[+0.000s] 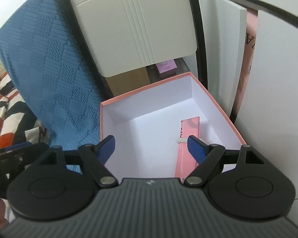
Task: Organize objects
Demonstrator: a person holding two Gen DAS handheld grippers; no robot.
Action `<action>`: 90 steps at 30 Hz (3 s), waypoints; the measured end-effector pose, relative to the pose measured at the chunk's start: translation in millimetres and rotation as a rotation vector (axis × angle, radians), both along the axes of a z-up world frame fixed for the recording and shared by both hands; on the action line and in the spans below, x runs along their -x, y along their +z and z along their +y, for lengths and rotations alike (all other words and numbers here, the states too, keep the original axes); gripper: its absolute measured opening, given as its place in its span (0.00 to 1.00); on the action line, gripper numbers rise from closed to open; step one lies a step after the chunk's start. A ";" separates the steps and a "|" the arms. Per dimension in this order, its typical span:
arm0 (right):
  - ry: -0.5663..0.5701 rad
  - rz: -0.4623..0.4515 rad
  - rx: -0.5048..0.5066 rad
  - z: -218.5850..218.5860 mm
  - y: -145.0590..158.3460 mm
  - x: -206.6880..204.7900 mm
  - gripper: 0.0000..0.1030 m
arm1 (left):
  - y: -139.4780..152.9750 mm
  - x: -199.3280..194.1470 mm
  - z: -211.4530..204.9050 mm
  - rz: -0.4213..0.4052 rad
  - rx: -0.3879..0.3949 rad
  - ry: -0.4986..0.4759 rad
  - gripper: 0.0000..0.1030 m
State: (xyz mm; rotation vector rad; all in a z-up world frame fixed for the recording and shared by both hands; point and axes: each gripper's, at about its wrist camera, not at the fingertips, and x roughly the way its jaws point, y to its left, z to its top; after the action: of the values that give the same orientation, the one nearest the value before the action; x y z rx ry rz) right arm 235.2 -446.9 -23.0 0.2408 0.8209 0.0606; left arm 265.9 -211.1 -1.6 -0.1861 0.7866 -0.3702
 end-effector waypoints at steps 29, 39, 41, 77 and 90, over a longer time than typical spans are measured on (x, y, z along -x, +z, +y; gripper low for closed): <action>-0.052 -0.067 0.066 62.2 20.9 108.3 0.79 | 4.8 100.4 56.9 -0.076 0.045 -0.029 0.98; -0.086 -0.093 0.056 71.4 4.1 134.2 0.79 | -16.8 121.7 70.1 -0.075 0.032 -0.067 0.98; -0.070 -0.096 0.051 73.6 2.0 138.7 0.79 | -19.6 125.2 71.6 -0.077 0.037 -0.071 0.98; -0.053 -0.077 0.063 80.9 -23.6 135.1 0.79 | -31.4 128.3 76.3 -0.076 0.045 -0.064 0.98; -0.044 -0.054 0.072 83.5 -27.6 134.2 0.79 | -31.0 126.3 76.5 -0.079 0.039 -0.059 0.98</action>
State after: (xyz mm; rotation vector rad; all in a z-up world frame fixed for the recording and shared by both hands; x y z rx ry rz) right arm 101.0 -363.3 -50.6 0.1887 0.7626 -0.0035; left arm 139.6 -134.6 -32.6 -0.1840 0.7080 -0.4461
